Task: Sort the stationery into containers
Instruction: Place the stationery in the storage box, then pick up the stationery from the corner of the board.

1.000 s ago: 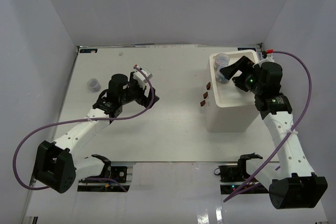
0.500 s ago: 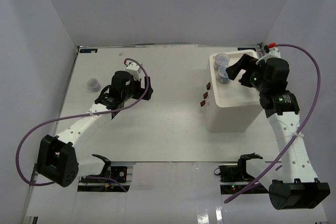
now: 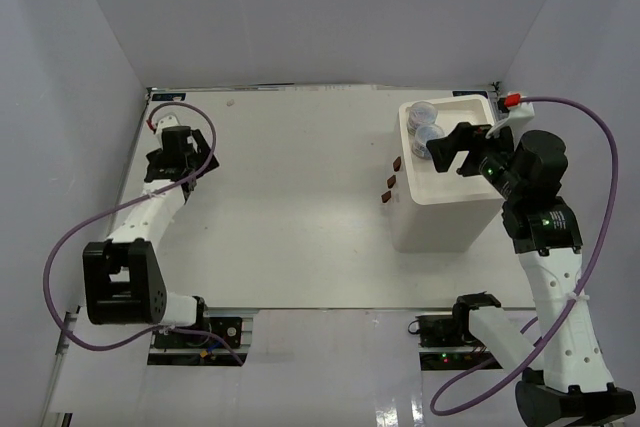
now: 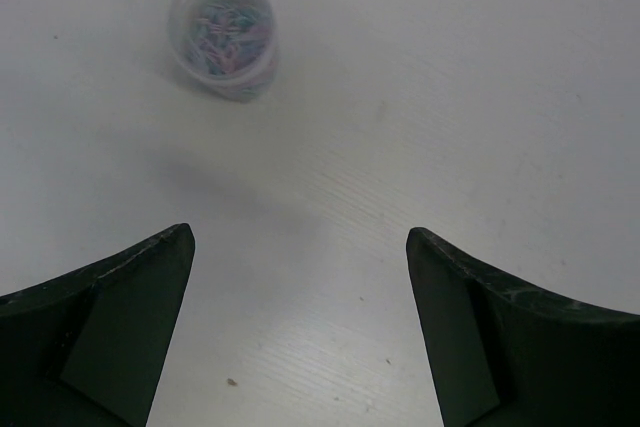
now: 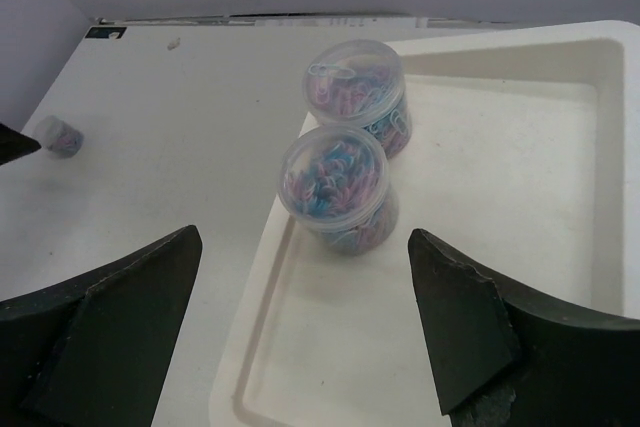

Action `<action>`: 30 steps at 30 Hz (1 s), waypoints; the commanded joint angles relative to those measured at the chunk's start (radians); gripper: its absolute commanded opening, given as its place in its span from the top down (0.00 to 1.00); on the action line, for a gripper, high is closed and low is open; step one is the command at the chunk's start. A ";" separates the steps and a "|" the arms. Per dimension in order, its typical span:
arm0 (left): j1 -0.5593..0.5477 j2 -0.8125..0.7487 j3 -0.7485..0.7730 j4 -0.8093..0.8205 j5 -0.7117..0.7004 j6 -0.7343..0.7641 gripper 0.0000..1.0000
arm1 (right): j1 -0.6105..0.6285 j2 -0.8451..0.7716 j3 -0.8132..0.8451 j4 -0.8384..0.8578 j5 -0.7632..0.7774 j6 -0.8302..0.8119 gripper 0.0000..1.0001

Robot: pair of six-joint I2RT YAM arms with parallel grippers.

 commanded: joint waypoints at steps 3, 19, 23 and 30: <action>0.122 0.157 0.072 0.083 -0.032 -0.011 0.02 | 0.034 -0.032 -0.035 0.051 -0.038 -0.035 0.10; 0.184 0.532 0.296 0.168 -0.048 0.010 0.02 | 0.092 -0.078 -0.114 0.057 0.011 -0.104 0.10; 0.185 0.560 0.319 0.166 -0.051 0.018 0.06 | 0.094 -0.080 -0.121 0.060 0.012 -0.107 0.10; 0.187 0.563 0.300 0.185 -0.043 0.033 0.16 | 0.097 -0.080 -0.129 0.064 0.014 -0.107 0.10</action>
